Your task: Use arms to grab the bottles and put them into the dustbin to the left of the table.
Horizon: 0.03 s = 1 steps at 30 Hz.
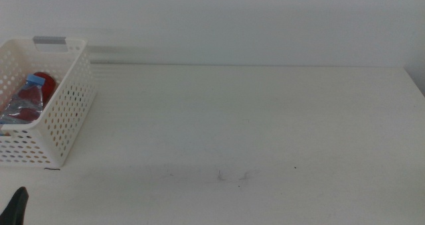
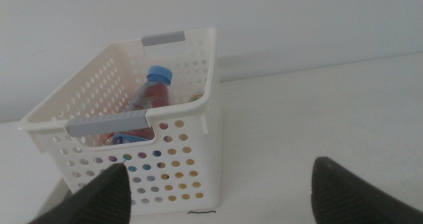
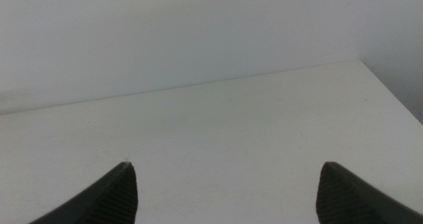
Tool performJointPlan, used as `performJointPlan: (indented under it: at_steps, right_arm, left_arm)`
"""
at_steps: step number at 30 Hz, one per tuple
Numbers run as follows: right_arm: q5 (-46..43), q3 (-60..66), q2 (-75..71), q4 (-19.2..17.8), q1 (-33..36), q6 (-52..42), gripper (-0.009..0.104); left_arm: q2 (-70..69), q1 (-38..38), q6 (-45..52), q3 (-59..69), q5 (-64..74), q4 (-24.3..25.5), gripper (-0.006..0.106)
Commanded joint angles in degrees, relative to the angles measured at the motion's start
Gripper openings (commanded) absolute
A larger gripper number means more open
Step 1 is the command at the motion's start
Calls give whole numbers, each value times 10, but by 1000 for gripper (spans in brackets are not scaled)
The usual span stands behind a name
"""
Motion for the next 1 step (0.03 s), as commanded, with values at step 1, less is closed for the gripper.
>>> performJointPlan:
  at_steps: [1]
  right_arm:
    - [-4, 2, -3, -3, -5, -4, 90]
  left_arm:
    - [-3, 1, -1, 0, -5, -1, 94]
